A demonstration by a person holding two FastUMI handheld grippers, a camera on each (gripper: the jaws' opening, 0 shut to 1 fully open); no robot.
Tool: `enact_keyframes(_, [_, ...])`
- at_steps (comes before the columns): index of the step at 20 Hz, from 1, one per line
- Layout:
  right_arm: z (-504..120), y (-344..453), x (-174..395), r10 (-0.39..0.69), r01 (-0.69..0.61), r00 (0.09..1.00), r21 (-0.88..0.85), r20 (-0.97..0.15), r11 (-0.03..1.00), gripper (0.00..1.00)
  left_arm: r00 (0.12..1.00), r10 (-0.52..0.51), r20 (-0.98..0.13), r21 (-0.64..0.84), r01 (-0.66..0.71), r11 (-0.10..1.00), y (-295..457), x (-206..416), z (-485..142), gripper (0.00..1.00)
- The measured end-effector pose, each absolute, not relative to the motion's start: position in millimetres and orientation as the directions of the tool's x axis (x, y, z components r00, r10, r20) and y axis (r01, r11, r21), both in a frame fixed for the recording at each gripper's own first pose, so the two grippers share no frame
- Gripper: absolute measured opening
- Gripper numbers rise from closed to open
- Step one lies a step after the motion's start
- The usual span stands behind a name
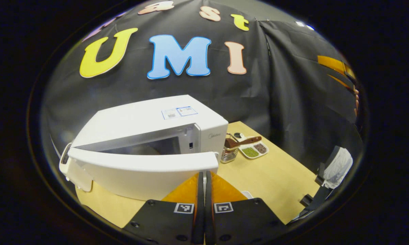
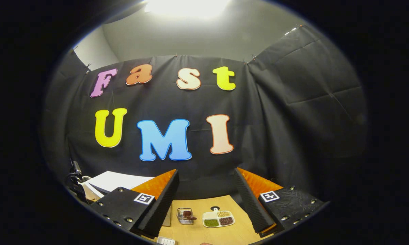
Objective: Open the microwave oven with the left hand, put the food in, and close the microwave oven.
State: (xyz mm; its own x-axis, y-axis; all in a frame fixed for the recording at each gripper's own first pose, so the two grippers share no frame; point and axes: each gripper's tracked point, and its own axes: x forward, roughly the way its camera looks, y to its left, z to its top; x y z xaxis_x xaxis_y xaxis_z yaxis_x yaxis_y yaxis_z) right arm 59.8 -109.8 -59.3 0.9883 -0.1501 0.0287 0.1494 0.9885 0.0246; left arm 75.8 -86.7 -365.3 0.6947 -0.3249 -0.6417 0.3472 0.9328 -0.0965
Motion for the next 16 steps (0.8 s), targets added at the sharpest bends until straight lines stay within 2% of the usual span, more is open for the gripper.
enact_keyframes(16, [-74.8, -139.9, 91.2, -0.176, 0.177, 0.984, 0.012, -0.017, 0.984, 0.97, 0.742, -0.254, -0.621, -0.152, 0.203, 0.967, -89.5, 152.8, -382.7, 0.07])
